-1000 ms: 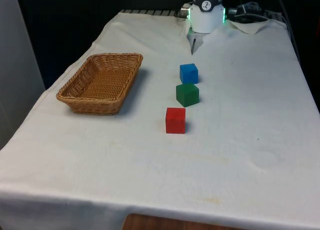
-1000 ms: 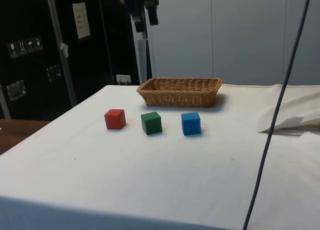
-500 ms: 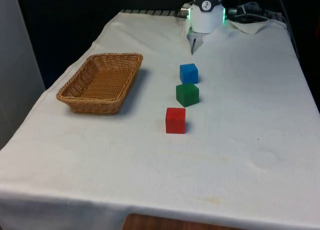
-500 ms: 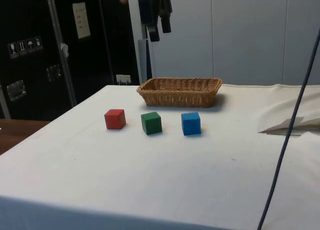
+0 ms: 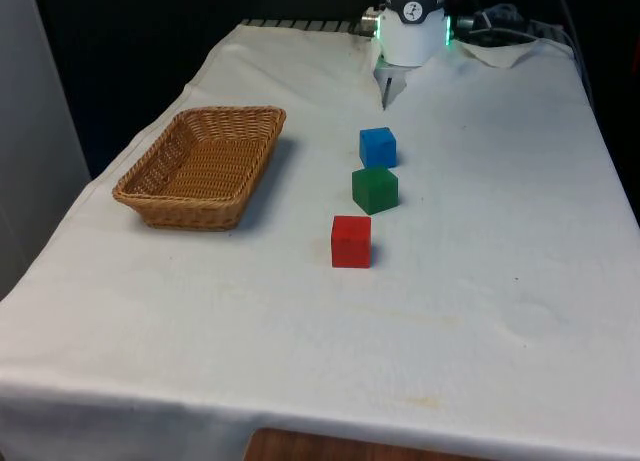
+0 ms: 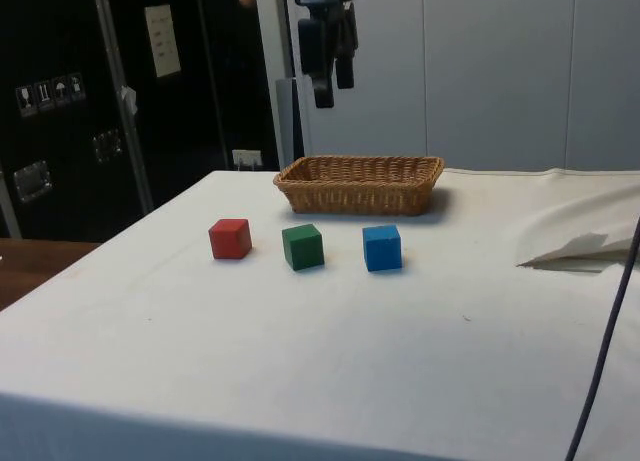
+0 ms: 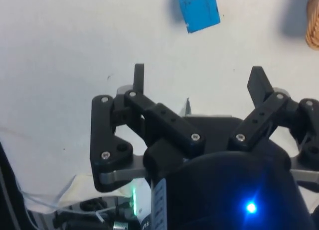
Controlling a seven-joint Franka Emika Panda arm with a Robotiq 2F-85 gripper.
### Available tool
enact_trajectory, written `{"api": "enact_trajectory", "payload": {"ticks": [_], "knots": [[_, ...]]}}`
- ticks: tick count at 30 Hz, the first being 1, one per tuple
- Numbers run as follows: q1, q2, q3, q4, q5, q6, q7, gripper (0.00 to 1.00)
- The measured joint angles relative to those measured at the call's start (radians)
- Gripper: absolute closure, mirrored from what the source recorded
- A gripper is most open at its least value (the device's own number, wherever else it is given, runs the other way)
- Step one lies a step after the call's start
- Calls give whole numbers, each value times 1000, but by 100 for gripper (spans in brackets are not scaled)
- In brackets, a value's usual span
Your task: Pick up the blue cube and place it into the basket.
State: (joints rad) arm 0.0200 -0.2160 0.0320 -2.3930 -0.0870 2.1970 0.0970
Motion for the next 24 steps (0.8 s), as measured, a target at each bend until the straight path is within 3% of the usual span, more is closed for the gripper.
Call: {"api": "enact_trajectory", "payload": {"ticks": [10,13,21,24], "knots": [[0,-2,-4,-92,0,120,-38,0],[-1,-2,-6,-97,0,128,-43,0],[-1,-1,-20,-181,0,242,-88,0],[-1,0,-21,-189,0,253,-92,0]]}}
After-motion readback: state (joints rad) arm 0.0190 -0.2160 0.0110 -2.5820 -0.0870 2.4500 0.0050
